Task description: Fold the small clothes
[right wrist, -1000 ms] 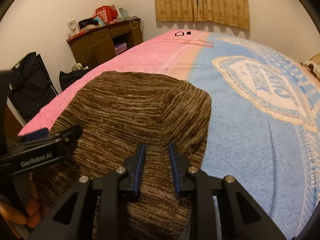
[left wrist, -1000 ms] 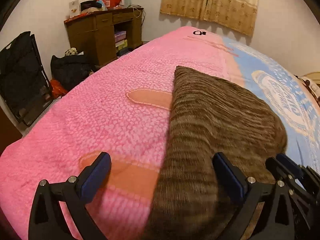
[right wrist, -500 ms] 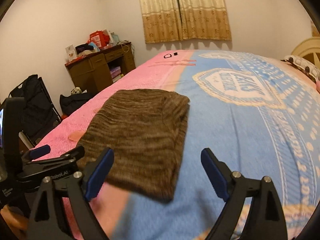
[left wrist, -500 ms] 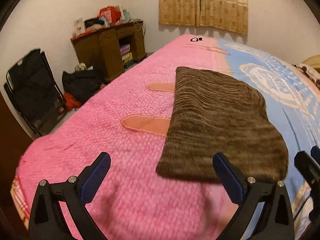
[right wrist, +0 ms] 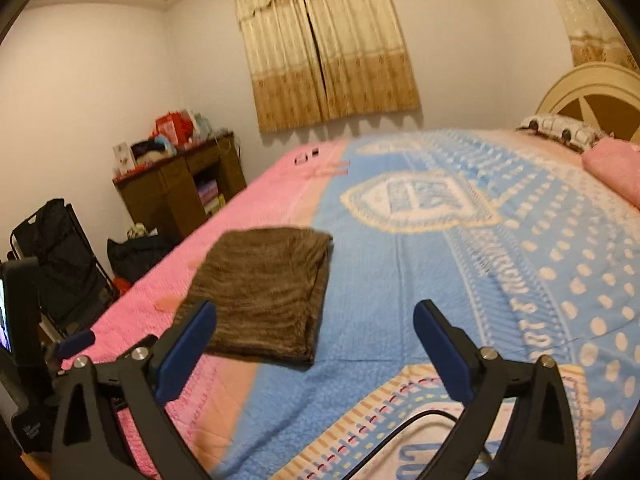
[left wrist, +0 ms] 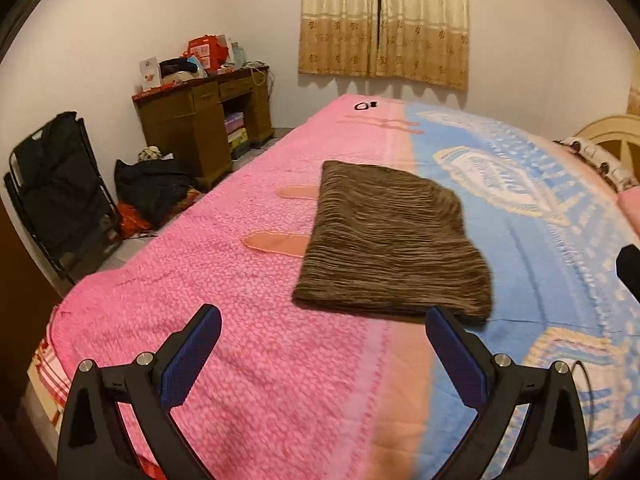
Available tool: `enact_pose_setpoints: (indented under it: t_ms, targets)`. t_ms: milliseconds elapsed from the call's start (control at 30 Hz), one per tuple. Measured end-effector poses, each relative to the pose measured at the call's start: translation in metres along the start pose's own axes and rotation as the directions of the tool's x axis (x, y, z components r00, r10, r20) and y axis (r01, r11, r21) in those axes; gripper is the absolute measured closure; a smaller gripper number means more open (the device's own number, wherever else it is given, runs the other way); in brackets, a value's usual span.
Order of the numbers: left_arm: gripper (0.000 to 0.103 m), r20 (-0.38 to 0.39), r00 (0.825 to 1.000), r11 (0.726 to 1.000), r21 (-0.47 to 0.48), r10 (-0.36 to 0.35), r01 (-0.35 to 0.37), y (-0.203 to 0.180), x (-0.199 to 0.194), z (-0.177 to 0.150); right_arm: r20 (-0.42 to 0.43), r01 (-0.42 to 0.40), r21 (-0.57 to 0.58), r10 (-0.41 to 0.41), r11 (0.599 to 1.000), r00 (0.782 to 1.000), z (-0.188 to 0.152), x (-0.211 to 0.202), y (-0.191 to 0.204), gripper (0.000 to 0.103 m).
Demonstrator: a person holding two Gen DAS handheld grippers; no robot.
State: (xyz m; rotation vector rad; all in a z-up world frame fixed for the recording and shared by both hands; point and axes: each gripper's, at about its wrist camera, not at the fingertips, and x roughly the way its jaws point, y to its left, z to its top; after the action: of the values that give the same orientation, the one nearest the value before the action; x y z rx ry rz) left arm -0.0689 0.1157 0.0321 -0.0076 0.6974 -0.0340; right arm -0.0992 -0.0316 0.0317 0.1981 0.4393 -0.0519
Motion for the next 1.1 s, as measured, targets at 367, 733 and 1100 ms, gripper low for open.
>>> enact_pose_setpoints:
  t_ms: [367, 733, 1100]
  targets:
    - [0.001, 0.076, 0.997, 1.0, 0.002, 0.007, -0.008, -0.008, -0.051, -0.013, 0.161, 0.021, -0.046, -0.013, 0.999, 0.987, 0.005, -0.059, 0.009, 0.0]
    - [0.001, 0.199, 0.977, 0.994, 0.063, 0.078, -0.092, -0.016, -0.085, -0.015, 0.303, 0.067, -0.021, -0.058, 0.998, 0.951, 0.009, -0.102, 0.004, 0.0]
    - [0.001, 0.204, 0.974, 0.989, 0.081, 0.102, -0.121, -0.021, -0.089, -0.015, 0.249, 0.059, -0.008, -0.055, 0.998, 0.967, 0.003, -0.093, -0.004, 0.0]
